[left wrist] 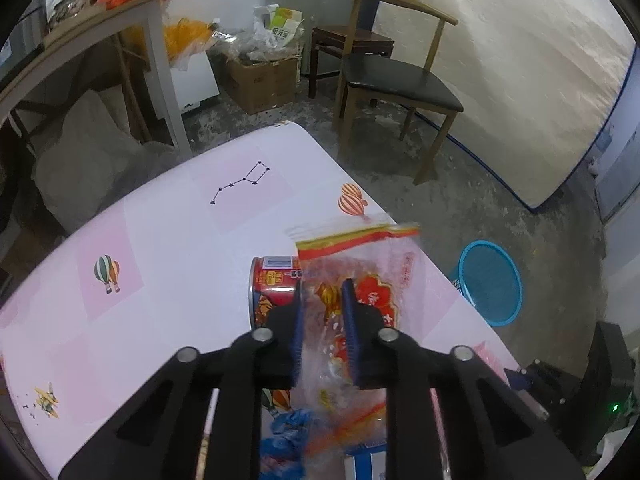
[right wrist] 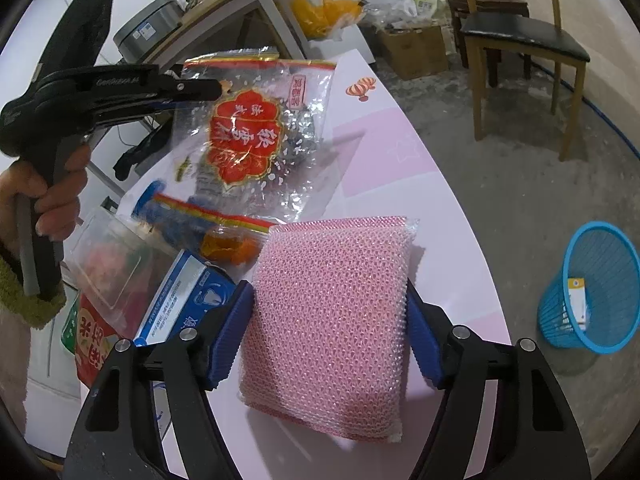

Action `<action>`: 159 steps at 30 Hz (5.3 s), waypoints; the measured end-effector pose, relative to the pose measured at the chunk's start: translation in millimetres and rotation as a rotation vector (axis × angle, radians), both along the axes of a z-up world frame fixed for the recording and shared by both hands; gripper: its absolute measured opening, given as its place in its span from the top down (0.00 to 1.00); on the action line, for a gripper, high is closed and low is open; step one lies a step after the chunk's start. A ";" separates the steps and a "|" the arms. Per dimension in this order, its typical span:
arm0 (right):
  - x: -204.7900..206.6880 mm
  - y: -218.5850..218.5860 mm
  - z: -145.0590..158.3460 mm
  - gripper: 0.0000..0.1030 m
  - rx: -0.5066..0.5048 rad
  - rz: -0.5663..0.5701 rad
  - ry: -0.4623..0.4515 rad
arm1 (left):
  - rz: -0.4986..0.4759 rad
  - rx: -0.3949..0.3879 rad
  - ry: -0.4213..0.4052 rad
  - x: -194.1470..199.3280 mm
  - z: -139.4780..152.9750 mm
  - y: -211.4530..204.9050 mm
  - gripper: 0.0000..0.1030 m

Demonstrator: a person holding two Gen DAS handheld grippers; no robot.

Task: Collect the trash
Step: 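Grasp the red candy bag with the left tool while the right tool holds the sponge, then carry both items over the wastebasket and open both tools to drop them, then reach the left tool to the blue toothpaste box and close on it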

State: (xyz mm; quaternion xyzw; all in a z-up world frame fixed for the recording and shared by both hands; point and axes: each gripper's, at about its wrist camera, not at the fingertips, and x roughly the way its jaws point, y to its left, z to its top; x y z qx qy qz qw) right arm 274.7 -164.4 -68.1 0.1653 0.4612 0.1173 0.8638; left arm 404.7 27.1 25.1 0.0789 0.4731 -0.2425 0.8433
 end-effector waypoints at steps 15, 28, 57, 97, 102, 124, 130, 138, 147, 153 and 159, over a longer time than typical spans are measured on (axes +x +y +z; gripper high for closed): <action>-17.1 -16.4 25.4 0.37 0.032 -0.049 -0.068 | 0.003 -0.081 -0.158 -52.8 59.6 12.5 0.97; -56.6 -90.3 47.0 0.37 0.157 -0.161 -0.133 | 0.053 -0.264 -0.190 -95.6 95.3 5.1 0.97; -92.6 -394.5 -115.4 0.35 0.292 -0.739 0.228 | -0.205 0.062 0.210 -68.4 -146.8 -418.0 0.96; -140.7 -286.7 -6.0 0.08 -0.191 -0.587 0.028 | -0.213 -0.127 -0.056 -216.7 24.5 -194.2 0.15; -140.5 -238.1 31.9 0.08 -0.309 -0.515 -0.045 | -0.119 -0.150 -0.138 -253.9 31.0 -116.0 0.05; -63.0 33.5 33.9 0.11 0.090 0.171 0.048 | 0.387 -0.304 -0.245 -359.2 -22.8 128.2 0.05; -57.3 95.6 19.7 0.11 0.030 0.191 0.114 | 0.384 -0.318 -0.231 -357.0 -41.7 140.4 0.05; -53.5 128.9 3.8 0.19 -0.058 0.171 0.173 | 0.371 -0.313 -0.269 -364.3 -44.4 151.5 0.10; -59.5 131.8 -0.3 0.36 -0.070 0.180 0.193 | 0.337 -0.434 -0.225 -362.0 -46.1 161.5 0.21; -79.3 116.9 0.7 0.43 -0.054 0.192 0.204 | 0.315 -0.483 -0.175 -358.2 -49.1 158.1 0.22; -98.9 99.5 1.0 0.44 -0.042 0.215 0.222 | 0.286 -0.509 -0.121 -354.0 -52.7 146.6 0.22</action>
